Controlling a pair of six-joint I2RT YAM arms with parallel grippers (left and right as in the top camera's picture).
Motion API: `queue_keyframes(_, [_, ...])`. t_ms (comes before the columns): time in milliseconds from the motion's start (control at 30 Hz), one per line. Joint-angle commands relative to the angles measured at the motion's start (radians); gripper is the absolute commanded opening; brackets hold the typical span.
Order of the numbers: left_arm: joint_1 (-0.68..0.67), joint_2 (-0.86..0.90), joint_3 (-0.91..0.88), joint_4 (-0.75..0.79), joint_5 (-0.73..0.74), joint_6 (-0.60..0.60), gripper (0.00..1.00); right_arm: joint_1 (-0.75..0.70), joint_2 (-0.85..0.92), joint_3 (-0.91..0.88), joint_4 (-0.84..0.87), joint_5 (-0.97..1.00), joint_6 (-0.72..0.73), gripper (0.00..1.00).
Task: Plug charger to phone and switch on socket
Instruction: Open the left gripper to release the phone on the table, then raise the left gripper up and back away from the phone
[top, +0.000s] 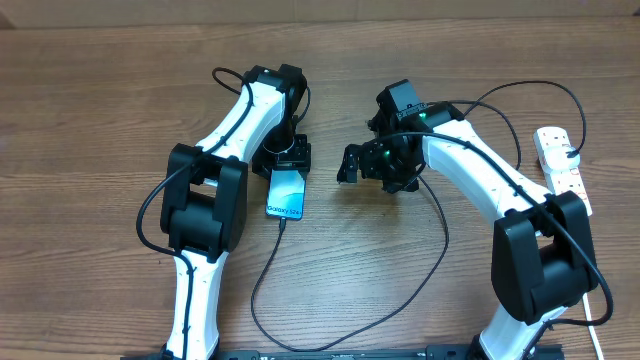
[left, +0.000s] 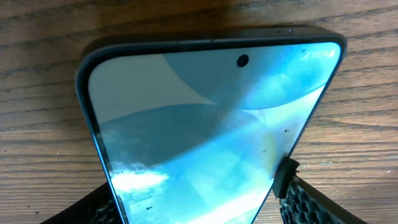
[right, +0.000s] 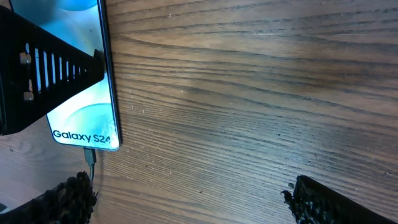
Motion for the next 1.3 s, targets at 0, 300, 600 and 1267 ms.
queue_keyframes(0, [-0.001, -0.006, 0.012, -0.003, -0.007, 0.009, 0.70, 0.006, -0.010, 0.005, 0.002, -0.001, -0.001, 1.00])
queue_keyframes(300, [-0.002, -0.006, 0.012, -0.004, -0.006, 0.009, 0.74, 0.006, -0.010, 0.005, 0.002, -0.001, -0.001, 1.00])
queue_keyframes(600, [0.011, -0.014, 0.037, -0.005, 0.024, 0.008, 1.00, 0.006, -0.010, 0.005, -0.011, -0.001, -0.001, 1.00])
queue_keyframes(1267, [0.200, -0.037, 0.360, -0.149, 0.020, 0.019, 1.00, 0.005, -0.010, 0.005, -0.005, -0.001, -0.001, 1.00])
